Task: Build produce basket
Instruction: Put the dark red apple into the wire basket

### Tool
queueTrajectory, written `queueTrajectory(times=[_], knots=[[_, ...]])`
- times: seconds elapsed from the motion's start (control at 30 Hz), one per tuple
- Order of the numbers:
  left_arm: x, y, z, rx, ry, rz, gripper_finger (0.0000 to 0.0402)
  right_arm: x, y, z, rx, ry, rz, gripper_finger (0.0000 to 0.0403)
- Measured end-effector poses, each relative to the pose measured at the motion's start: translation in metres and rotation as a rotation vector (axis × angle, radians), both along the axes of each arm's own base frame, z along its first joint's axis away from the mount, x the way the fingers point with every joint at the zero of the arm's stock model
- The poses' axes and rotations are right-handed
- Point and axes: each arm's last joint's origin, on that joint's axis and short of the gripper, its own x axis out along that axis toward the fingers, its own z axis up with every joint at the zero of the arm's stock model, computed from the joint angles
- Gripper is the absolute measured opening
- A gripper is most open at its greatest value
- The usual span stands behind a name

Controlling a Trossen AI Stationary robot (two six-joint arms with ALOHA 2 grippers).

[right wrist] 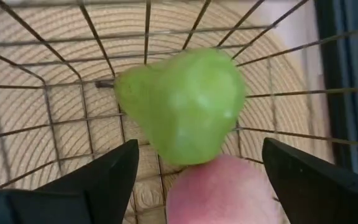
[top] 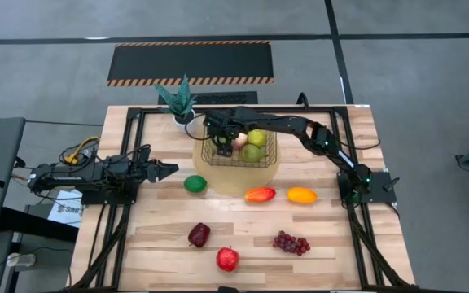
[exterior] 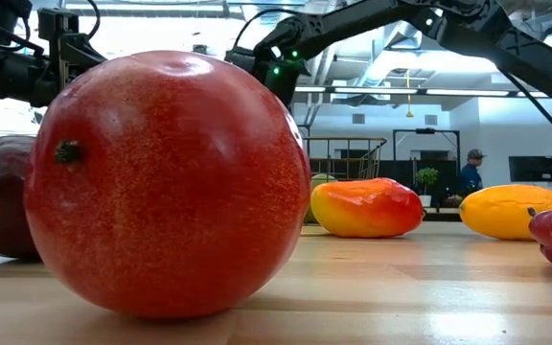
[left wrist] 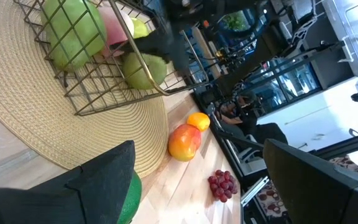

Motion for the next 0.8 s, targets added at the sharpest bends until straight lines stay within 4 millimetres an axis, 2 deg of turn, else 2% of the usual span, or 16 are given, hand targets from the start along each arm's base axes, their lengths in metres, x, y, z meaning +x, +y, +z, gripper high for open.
queueTrajectory(times=[0.17,0.27,0.43,0.63,0.8], knots=[[0.000,0.000,0.000,-0.001,0.000,0.000,0.0341,-0.002,0.004,0.043,-0.005,-0.070,0.010,0.0353],[0.000,0.000,0.000,-0.003,-0.001,0.000,0.0341,-0.017,0.013,0.070,0.019,-0.100,0.011,0.0354],[0.000,0.000,0.000,0.000,0.000,0.000,0.0341,-0.049,0.039,0.130,0.050,-0.173,0.002,0.0351],[0.000,0.000,0.000,0.000,0.000,0.000,0.0341,-0.088,0.091,0.180,0.158,-0.212,0.019,0.0346],[0.000,0.000,0.000,-0.001,0.000,0.000,0.0341,-0.112,0.153,0.200,0.249,-0.191,0.057,0.0345]])
